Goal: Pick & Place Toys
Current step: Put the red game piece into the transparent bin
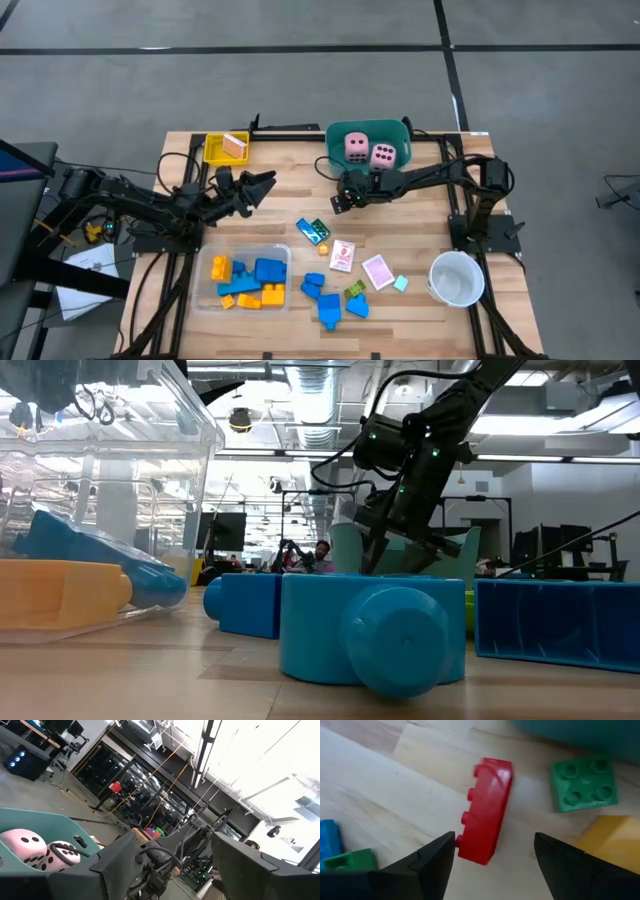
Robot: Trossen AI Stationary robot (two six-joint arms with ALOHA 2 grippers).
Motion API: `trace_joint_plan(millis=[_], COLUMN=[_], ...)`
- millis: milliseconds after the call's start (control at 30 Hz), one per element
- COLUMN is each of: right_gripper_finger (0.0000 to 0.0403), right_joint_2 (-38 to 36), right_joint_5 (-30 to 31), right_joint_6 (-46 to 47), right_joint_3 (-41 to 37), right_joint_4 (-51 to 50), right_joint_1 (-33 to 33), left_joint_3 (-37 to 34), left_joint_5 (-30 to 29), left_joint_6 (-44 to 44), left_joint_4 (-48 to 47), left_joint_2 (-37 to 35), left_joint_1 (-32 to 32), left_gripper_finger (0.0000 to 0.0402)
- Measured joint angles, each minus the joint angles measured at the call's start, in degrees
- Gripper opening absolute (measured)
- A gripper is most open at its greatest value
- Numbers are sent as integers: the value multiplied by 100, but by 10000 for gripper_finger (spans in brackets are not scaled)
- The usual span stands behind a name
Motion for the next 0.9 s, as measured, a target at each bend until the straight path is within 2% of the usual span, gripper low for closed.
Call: trace_joint_plan(millis=[167,567,900], right_gripper_finger=[243,158,128], right_joint_2=[2,0,0], right_joint_5=[15,32,31], right_joint_6=[-1,-403,-764], right_joint_3=[0,0,0], right_joint_4=[-111,44,144], right_joint_1=[-75,-59,-61], left_joint_3=[-2,-2,-2], left_joint_5=[0,2,126], left_joint_6=[-1,-3,-5], left_joint_4=[0,-2,-5], left_joint_2=[0,0,0], left_joint_1=[-2,0,-2], left_gripper_finger=[253,246,238])
